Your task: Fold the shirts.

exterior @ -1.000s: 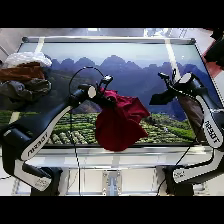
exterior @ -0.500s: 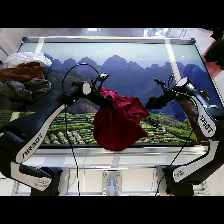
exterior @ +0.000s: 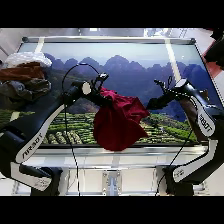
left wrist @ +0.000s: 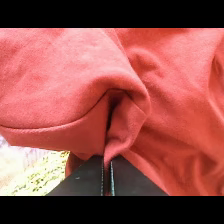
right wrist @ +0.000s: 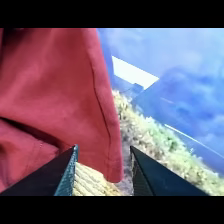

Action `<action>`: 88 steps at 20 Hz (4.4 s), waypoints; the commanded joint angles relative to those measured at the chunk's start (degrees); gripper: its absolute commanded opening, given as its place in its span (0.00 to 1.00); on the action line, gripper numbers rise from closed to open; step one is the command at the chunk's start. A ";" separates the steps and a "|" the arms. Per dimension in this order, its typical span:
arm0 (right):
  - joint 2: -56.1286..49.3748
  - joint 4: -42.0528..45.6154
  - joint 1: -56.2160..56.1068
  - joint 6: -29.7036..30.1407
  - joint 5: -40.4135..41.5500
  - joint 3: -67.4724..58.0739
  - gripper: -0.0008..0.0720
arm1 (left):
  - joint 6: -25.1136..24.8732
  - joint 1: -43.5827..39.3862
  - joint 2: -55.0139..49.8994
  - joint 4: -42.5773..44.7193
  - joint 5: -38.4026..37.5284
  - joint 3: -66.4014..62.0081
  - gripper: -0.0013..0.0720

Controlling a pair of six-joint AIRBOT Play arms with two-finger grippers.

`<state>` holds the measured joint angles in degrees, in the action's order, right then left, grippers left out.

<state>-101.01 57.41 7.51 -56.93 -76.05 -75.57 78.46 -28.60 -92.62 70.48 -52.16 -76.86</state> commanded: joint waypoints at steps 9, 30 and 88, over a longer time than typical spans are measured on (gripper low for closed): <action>-3.21 -2.43 -5.40 1.68 -3.54 -0.02 0.02 | 0.00 0.09 0.07 0.00 0.00 -0.07 0.04; 47.01 4.20 1.53 -11.69 -8.11 -42.45 0.03 | 0.42 28.15 56.54 4.68 -1.68 -0.07 0.04; 14.60 3.80 2.80 -14.21 -6.49 -30.56 0.55 | 25.68 -0.63 30.21 -41.66 32.02 55.76 0.40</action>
<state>-86.48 61.23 10.37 -70.96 -81.95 -106.06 104.99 -29.10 -60.12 29.06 -20.45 -19.22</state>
